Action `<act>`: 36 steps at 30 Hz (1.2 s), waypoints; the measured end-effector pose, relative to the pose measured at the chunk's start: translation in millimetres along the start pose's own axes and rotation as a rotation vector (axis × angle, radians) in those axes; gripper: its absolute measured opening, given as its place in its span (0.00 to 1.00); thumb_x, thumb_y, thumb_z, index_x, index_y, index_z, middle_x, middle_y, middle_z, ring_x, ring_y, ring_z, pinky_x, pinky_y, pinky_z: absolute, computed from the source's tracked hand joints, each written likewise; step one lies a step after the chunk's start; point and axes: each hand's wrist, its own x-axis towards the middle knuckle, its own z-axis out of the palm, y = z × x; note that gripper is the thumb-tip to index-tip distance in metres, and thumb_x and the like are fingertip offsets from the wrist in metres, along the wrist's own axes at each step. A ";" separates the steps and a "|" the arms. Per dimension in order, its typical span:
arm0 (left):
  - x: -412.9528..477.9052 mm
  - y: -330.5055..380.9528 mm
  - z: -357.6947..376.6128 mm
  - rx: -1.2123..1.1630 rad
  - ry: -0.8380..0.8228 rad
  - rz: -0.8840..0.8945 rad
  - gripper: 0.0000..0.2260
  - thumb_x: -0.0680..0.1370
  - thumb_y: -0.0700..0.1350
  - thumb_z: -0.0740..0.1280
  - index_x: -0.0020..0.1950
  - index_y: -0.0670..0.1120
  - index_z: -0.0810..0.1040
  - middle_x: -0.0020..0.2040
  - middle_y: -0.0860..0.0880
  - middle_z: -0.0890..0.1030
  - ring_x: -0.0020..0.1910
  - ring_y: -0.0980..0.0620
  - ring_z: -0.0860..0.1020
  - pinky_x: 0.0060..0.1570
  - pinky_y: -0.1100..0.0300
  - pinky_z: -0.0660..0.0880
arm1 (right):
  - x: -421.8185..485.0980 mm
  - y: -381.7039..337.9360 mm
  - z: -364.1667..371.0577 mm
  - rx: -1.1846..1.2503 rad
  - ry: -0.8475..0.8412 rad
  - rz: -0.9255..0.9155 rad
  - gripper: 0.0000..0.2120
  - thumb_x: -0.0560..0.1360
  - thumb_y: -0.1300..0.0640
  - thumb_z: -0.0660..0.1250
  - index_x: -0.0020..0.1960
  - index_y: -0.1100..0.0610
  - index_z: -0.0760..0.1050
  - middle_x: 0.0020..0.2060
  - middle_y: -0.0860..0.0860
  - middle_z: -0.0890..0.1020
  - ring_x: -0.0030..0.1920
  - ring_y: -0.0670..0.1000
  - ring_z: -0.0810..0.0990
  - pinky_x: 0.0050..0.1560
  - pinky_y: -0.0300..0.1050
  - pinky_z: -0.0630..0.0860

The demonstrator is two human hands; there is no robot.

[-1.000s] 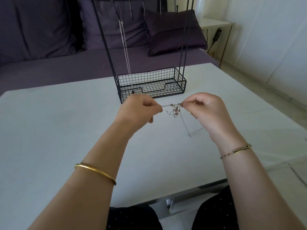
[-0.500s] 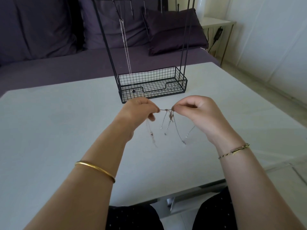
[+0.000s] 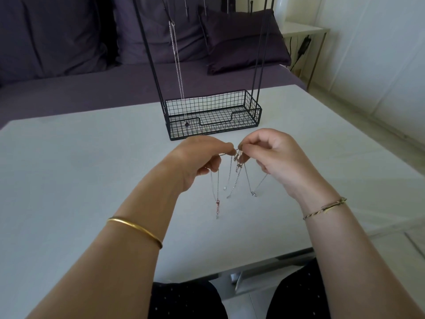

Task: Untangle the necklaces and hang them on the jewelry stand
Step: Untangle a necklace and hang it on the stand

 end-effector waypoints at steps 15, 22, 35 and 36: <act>-2.1 -1.6 -2.7 0.035 0.000 -0.037 0.06 0.77 0.44 0.66 0.41 0.47 0.79 0.32 0.53 0.83 0.31 0.57 0.73 0.36 0.60 0.65 | 0.3 2.7 1.0 -0.166 0.060 -0.129 0.12 0.71 0.70 0.65 0.38 0.54 0.77 0.36 0.43 0.78 0.30 0.34 0.72 0.33 0.26 0.65; -3.3 1.2 -1.7 -0.034 0.027 -0.112 0.07 0.76 0.44 0.66 0.38 0.47 0.79 0.33 0.51 0.83 0.29 0.56 0.72 0.33 0.62 0.64 | -1.6 -3.5 0.8 -0.248 0.030 -0.087 0.11 0.68 0.64 0.68 0.36 0.48 0.82 0.38 0.40 0.77 0.41 0.35 0.74 0.40 0.29 0.66; -5.1 4.0 0.9 -0.028 0.020 -0.102 0.08 0.76 0.44 0.66 0.37 0.46 0.79 0.30 0.51 0.81 0.29 0.56 0.70 0.32 0.63 0.63 | 1.2 2.5 11.1 -0.697 0.191 -0.296 0.07 0.68 0.46 0.74 0.42 0.48 0.81 0.37 0.44 0.69 0.46 0.47 0.68 0.37 0.39 0.62; -5.1 4.1 0.9 -0.022 0.016 -0.096 0.08 0.76 0.44 0.65 0.37 0.47 0.79 0.30 0.51 0.81 0.29 0.56 0.70 0.33 0.63 0.63 | 1.5 2.7 11.8 -0.731 0.197 -0.319 0.08 0.68 0.46 0.74 0.42 0.48 0.81 0.35 0.43 0.67 0.45 0.47 0.66 0.35 0.36 0.60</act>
